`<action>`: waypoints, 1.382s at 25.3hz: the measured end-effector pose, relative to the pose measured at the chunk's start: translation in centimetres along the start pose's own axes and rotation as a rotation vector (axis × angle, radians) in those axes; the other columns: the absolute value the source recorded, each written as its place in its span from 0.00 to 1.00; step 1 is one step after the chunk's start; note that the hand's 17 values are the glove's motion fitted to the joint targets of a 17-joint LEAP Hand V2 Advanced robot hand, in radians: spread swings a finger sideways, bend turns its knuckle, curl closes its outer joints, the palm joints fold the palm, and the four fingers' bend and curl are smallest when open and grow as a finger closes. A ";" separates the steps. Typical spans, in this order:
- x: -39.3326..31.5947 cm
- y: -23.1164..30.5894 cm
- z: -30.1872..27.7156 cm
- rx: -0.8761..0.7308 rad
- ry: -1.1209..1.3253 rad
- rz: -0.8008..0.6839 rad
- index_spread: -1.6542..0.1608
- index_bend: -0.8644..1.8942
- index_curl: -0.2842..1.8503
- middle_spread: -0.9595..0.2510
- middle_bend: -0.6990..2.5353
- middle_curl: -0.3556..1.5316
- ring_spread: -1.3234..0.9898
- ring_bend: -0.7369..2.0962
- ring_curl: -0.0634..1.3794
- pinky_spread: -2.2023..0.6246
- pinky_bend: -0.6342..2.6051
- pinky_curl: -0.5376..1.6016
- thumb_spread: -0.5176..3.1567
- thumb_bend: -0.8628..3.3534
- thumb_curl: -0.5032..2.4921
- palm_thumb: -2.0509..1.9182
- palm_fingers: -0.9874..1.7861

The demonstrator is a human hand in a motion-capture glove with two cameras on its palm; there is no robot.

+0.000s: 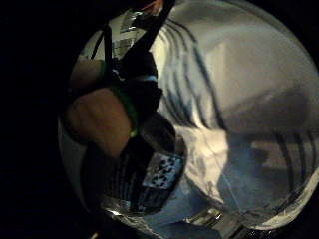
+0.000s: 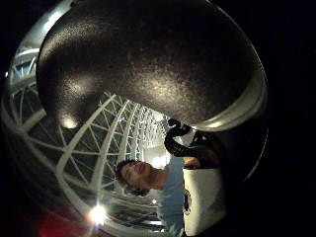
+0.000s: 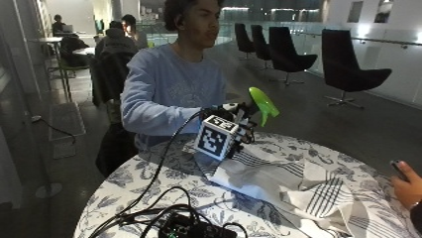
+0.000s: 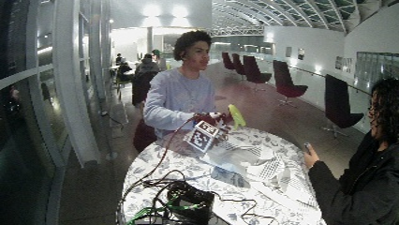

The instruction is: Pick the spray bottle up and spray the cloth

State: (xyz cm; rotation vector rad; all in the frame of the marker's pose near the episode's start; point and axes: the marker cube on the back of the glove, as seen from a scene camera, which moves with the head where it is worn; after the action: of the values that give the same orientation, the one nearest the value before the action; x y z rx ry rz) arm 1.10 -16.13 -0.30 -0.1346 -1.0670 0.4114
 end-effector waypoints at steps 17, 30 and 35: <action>-2.9 -9.7 15.1 -0.113 0.119 -0.570 0.80 0.37 0.33 0.73 0.33 0.45 0.58 0.43 0.32 0.88 0.23 0.34 0.37 0.20 0.39 0.74 0.70; 1.1 -12.2 17.7 -0.113 0.199 -0.539 0.79 0.38 0.34 0.72 0.33 0.45 0.57 0.42 0.32 0.88 0.23 0.33 0.37 0.20 0.38 0.74 0.69; 0.0 -9.8 16.3 -0.064 0.149 -0.502 0.77 0.35 0.32 0.74 0.33 0.44 0.57 0.38 0.30 0.87 0.26 0.35 0.40 0.19 0.36 0.72 0.58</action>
State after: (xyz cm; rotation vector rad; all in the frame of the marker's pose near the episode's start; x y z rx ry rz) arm -10.50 -26.53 10.53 0.0474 -0.9277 -0.0846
